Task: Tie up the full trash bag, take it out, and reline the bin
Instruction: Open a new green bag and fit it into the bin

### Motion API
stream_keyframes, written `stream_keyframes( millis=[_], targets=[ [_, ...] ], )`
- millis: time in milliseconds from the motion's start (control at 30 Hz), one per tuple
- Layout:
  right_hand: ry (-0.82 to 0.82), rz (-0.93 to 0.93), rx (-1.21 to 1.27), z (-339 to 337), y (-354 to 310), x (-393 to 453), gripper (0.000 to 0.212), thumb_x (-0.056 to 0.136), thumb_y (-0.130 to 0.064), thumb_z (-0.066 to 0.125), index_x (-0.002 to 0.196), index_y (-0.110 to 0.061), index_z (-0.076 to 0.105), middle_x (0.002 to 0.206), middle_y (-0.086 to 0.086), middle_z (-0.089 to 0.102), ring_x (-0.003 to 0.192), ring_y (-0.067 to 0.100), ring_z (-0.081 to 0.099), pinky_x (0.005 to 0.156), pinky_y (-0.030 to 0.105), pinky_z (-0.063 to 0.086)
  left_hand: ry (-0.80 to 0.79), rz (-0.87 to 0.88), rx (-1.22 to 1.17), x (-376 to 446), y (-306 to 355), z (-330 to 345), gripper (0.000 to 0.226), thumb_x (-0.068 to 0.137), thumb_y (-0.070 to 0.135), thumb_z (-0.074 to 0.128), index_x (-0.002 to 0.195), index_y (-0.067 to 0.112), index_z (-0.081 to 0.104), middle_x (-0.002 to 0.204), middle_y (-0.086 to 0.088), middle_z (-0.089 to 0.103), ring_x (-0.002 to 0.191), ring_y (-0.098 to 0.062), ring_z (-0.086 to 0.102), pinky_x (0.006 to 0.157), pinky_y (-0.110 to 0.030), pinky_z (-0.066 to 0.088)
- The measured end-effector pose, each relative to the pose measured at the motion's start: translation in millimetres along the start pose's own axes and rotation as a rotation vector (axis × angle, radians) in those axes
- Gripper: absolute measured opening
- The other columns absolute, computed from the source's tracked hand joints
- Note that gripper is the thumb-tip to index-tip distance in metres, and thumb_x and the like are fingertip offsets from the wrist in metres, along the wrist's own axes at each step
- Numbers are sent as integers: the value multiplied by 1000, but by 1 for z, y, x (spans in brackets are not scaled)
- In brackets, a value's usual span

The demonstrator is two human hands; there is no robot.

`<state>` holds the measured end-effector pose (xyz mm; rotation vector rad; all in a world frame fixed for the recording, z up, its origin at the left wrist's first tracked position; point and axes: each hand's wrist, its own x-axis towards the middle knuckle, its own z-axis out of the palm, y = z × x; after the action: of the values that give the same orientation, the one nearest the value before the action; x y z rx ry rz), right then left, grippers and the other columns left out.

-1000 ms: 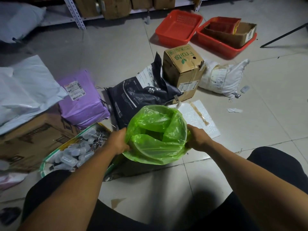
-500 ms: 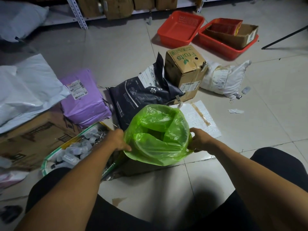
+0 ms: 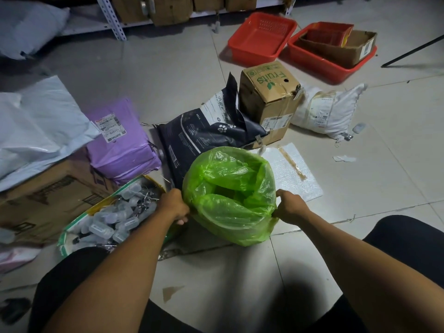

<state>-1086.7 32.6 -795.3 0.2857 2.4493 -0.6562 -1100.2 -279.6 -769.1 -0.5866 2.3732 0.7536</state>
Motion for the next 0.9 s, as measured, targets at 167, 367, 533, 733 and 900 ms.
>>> stream_keyframes(
  millis=[167,367,533,733,900],
  targets=[
    [105,70,341,-17,-2,-1,64,74,-8,65,135,-14,46,91,10,71,81,25,62,84,43,55,-80,36,-133,7,2,-17,49,65,-14,74,109,3,62,97,-17,67,83,-33,67,65,-39,59],
    [363,-158,321,-41,-45,-10,43,91,-16,45,134,-13,53,120,13,66,108,29,61,85,32,43,-74,123,-190,7,18,-42,100,65,-7,83,148,13,32,138,-22,49,123,-34,53,83,-35,47],
    [282,-257,255,-39,-66,-10,45,93,-26,56,137,-16,50,134,14,58,115,31,58,94,38,47,206,288,-37,4,10,-41,48,65,8,86,99,17,52,88,-6,56,83,-31,56,66,-31,42],
    [268,-181,171,-34,-58,-12,48,84,-6,56,131,-15,53,120,15,66,103,32,61,75,28,41,109,373,-179,6,8,-27,26,84,0,64,84,24,73,90,-2,72,88,-23,68,78,-33,52],
    [230,-155,159,-36,-52,-11,49,84,-15,57,133,-15,51,124,16,62,107,31,60,83,33,48,-130,166,-623,-5,22,-25,28,90,8,45,88,14,72,88,-12,68,86,-28,63,83,-46,51]
  ],
)
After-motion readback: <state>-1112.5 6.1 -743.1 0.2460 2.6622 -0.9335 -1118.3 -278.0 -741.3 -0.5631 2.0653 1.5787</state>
